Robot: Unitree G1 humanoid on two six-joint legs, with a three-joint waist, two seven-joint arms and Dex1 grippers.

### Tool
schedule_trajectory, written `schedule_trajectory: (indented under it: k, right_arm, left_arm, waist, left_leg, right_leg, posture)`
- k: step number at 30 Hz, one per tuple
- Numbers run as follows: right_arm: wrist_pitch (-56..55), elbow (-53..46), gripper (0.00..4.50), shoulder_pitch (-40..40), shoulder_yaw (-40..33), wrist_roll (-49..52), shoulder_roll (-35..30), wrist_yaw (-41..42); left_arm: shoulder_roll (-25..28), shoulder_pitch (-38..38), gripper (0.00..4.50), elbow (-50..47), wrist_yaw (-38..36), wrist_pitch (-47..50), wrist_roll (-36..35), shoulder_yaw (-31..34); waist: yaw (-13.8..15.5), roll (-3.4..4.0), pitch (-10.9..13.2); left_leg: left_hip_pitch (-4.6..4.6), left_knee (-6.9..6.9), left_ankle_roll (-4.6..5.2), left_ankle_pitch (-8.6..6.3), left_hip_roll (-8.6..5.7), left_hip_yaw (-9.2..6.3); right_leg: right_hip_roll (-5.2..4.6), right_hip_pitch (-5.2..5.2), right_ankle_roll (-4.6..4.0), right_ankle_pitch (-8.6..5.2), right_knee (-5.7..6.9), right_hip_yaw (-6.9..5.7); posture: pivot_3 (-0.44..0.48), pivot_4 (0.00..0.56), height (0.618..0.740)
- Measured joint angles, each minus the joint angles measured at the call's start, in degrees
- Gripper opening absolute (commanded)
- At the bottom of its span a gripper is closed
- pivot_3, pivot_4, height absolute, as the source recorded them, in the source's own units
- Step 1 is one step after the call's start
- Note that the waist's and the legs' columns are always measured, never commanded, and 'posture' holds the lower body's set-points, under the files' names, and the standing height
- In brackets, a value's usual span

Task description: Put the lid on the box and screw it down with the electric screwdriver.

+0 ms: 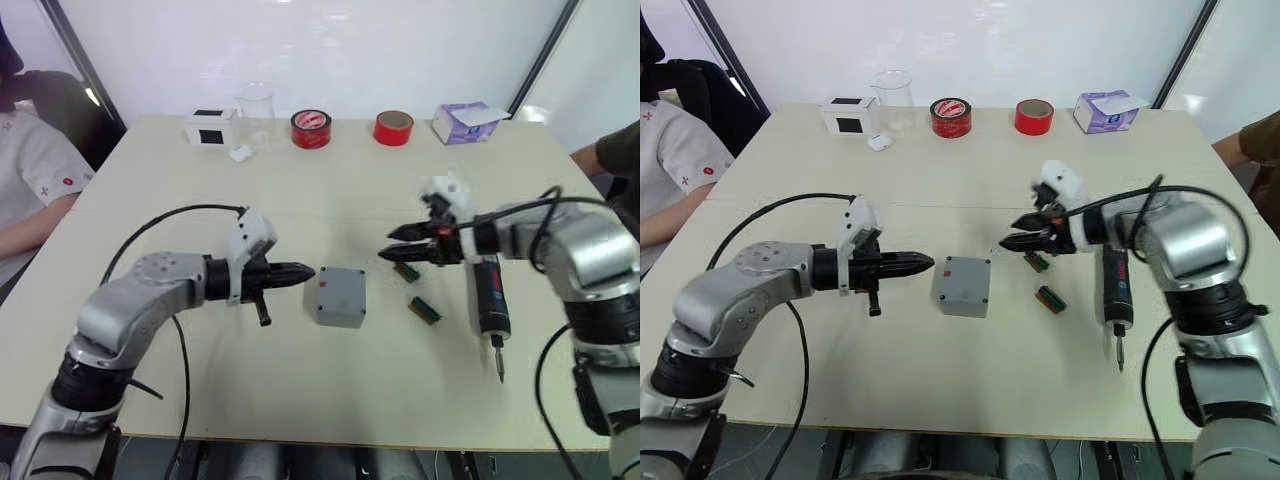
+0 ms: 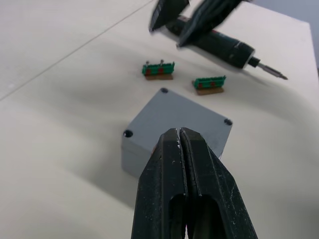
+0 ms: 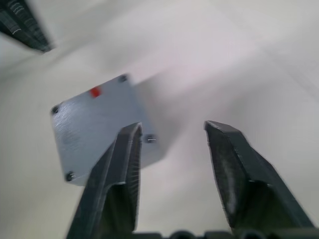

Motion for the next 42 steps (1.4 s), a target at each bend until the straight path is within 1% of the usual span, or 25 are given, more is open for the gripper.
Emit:
schedule_trajectory:
  k: [1, 2, 3, 5, 6, 8, 10, 13, 16, 22, 29, 32, 33, 34, 36, 38, 39, 40, 42]
  right_arm:
    - [3.2, 0.1, 3.86, -0.9, -0.5, 0.6, -2.2, -0.1]
    - [8.4, 1.1, 4.22, -3.2, -0.4, 0.7, -5.1, -1.1]
    - [12.5, 2.7, 4.49, -5.6, -0.1, 0.4, -7.3, -2.5]
    - [19.0, 5.8, 4.49, -9.3, 0.4, -0.9, -11.7, -5.2]
    - [21.3, 7.2, 4.49, -9.9, 1.6, -1.4, -14.5, -6.3]
    - [23.0, 9.4, 4.49, -9.5, 5.8, -0.6, -18.0, -6.8]
    - [23.3, 11.4, 4.49, -8.2, 9.6, 1.7, -19.8, -6.6]
    - [23.4, 14.1, 4.49, -7.5, 13.1, 7.0, -21.0, -6.8]
    - [23.4, 16.9, 4.49, -6.4, 15.0, 11.7, -21.2, -9.8]
    - [23.4, 20.6, 4.49, -5.7, 16.6, 16.3, -20.6, -15.2]
    - [23.4, 23.3, 4.49, -5.4, 19.9, 23.1, -18.3, -20.6]
    - [23.4, 23.8, 4.49, -5.3, 20.6, 24.6, -17.2, -22.7]
    - [23.4, 23.9, 3.93, -5.3, 20.9, 25.0, -16.6, -24.2]
    - [23.4, 23.9, 3.75, -5.2, 21.1, 25.2, -16.5, -24.8]
    - [23.4, 23.6, 2.98, -5.1, 21.3, 25.6, -16.5, -26.1]
    - [23.3, 23.7, 2.45, -5.1, 21.2, 25.0, -15.7, -27.5]
    - [23.4, 24.1, 2.02, -5.2, 21.2, 24.1, -15.1, -28.0]
    - [23.4, 25.1, 1.73, -5.4, 21.2, 23.5, -14.5, -28.4]
    - [23.5, 27.1, 1.73, -5.7, 21.0, 22.6, -13.5, -28.4]
  left_arm:
    - [0.8, -0.9, 0.00, -0.5, -1.0, 0.0, -0.2, -0.1]
    - [2.1, -2.2, 0.00, -1.3, -2.7, -0.1, -0.5, -0.7]
    - [3.0, -3.0, 0.00, -2.2, -4.1, -0.2, -0.5, -1.3]
    - [3.9, -4.1, 0.00, -3.8, -6.6, -0.9, -0.6, -3.1]
    - [4.1, -4.3, 0.00, -4.4, -7.8, -1.5, -0.5, -4.2]
    - [4.1, -4.5, 0.00, -4.5, -8.9, -2.5, 0.2, -5.8]
    - [3.9, -5.2, 0.00, -4.4, -9.7, -3.5, 1.1, -7.1]
    - [2.7, -6.7, 0.00, -4.3, -10.0, -5.0, 2.6, -8.9]
    - [1.5, -6.6, 0.00, -4.3, -9.9, -5.9, 3.4, -10.3]
    - [1.4, -6.0, 0.00, -4.7, -9.3, -5.9, 3.9, -10.3]
    - [1.0, -4.3, 0.00, -5.8, -7.4, -4.6, 3.8, -10.2]
    - [0.8, -4.0, 0.00, -6.6, -6.3, -4.3, 3.8, -10.2]
    - [0.4, -3.7, 0.00, -7.3, -5.5, -4.2, 3.8, -10.1]
    - [0.3, -3.5, 0.00, -7.4, -5.3, -4.1, 3.7, -10.1]
    - [0.1, -2.7, 0.00, -8.0, -4.3, -3.5, 3.7, -10.0]
    - [-0.5, -1.8, 0.00, -8.1, -3.2, -3.0, 3.6, -10.0]
    - [-0.6, -1.7, 0.00, -8.4, -2.9, -2.8, 3.5, -10.0]
    - [-0.6, -1.7, 0.00, -8.9, -2.6, -2.5, 3.3, -9.9]
    - [-0.6, -1.7, 0.00, -9.1, -2.0, -2.3, 3.1, -9.9]
  waist:
    - [0.0, 0.02, 0.0]
    - [-0.1, 0.05, 0.0]
    - [-0.2, 0.06, 0.0]
    - [-0.3, 0.05, 0.0]
    - [-0.2, 0.04, 0.0]
    - [-0.3, 0.04, 0.0]
    - [-0.5, 0.03, 0.0]
    - [-0.5, 0.05, 0.0]
    - [-0.4, 0.05, 0.0]
    - [-0.3, 0.05, 0.0]
    - [-0.3, 0.04, 0.1]
    - [-0.3, 0.04, 0.1]
    - [-0.3, 0.04, 0.1]
    - [-0.3, 0.04, 0.1]
    - [-0.3, 0.04, 0.1]
    - [-0.4, 0.02, 0.0]
    - [-0.4, -0.03, 0.0]
    - [-0.4, -0.13, 0.0]
    - [-0.4, -0.43, -0.2]
  left_leg:
    - [0.00, 0.00, 0.00, 0.00, -0.01, 0.03]
    - [0.00, -0.01, 0.00, 0.00, -0.02, 0.05]
    - [0.00, -0.01, 0.00, 0.00, -0.04, 0.08]
    - [0.01, -0.08, 0.00, 0.00, -0.03, 0.08]
    - [0.02, -0.13, 0.00, 0.00, -0.03, 0.07]
    - [0.02, -0.18, 0.00, 0.00, -0.04, 0.10]
    - [0.03, -0.18, 0.01, 0.00, -0.04, 0.14]
    - [0.04, -0.18, 0.01, 0.00, -0.03, 0.15]
    - [0.02, -0.18, 0.01, 0.00, -0.02, 0.15]
    - [0.02, -0.18, 0.01, 0.00, -0.01, 0.14]
    - [0.02, -0.18, 0.01, 0.00, -0.01, 0.13]
    - [0.01, -0.18, 0.01, 0.00, -0.01, 0.14]
    - [0.01, -0.18, 0.01, 0.00, -0.01, 0.13]
    - [0.01, -0.18, 0.01, 0.00, -0.01, 0.13]
    - [0.01, -0.18, 0.01, 0.00, -0.01, 0.12]
    - [0.02, -0.18, 0.01, 0.00, 0.00, 0.11]
    - [0.03, -0.18, 0.01, 0.00, 0.00, 0.11]
    - [0.06, -0.18, 0.01, 0.00, 0.01, 0.11]
    - [0.15, -0.18, 0.01, 0.00, 0.03, 0.10]
  right_leg:
    - [-0.03, -0.02, 0.00, 0.00, -0.01, 0.01]
    - [-0.05, -0.03, -0.01, 0.00, -0.01, 0.03]
    - [-0.05, -0.04, -0.02, 0.00, -0.02, 0.05]
    - [-0.05, -0.03, -0.20, -0.10, -0.10, 0.04]
    - [-0.03, -0.03, -0.21, -0.11, -0.16, 0.04]
    - [-0.02, -0.04, -0.20, -0.10, -0.19, 0.05]
    - [-0.01, -0.05, -0.14, -0.07, -0.18, 0.09]
    - [0.03, -0.07, -0.02, 0.00, -0.16, 0.11]
    - [0.04, -0.07, -0.01, 0.00, -0.17, 0.11]
    - [0.03, -0.07, -0.01, 0.00, -0.17, 0.11]
    - [0.04, -0.07, -0.01, 0.01, -0.17, 0.11]
    - [0.03, -0.07, 0.00, 0.01, -0.17, 0.11]
    - [0.03, -0.07, 0.00, 0.01, -0.17, 0.11]
    - [0.03, -0.07, 0.00, 0.01, -0.17, 0.11]
    - [0.04, -0.07, 0.00, 0.01, -0.17, 0.10]
    - [0.06, -0.07, 0.00, 0.01, -0.16, 0.10]
    - [0.07, -0.06, 0.00, 0.01, -0.16, 0.10]
    - [0.09, -0.02, 0.00, 0.01, -0.16, 0.09]
    - [0.10, 0.07, -0.01, 0.01, -0.17, 0.08]
  posture:
    - [0.000, 0.150, 0.740]
    - [0.000, 0.150, 0.740]
    - [0.000, 0.150, 0.740]
    - [0.000, 0.150, 0.740]
    - [0.000, 0.150, 0.740]
    - [0.000, 0.150, 0.740]
    - [0.000, 0.150, 0.740]
    - [0.000, 0.150, 0.740]
    - [0.000, 0.150, 0.740]
    - [0.000, 0.150, 0.740]
    - [0.000, 0.150, 0.740]
    - [0.000, 0.150, 0.740]
    - [0.000, 0.150, 0.740]
    - [0.000, 0.150, 0.740]
    - [0.000, 0.150, 0.740]
    - [0.000, 0.150, 0.740]
    - [0.000, 0.150, 0.740]
    - [0.000, 0.150, 0.740]
    - [0.000, 0.150, 0.740]
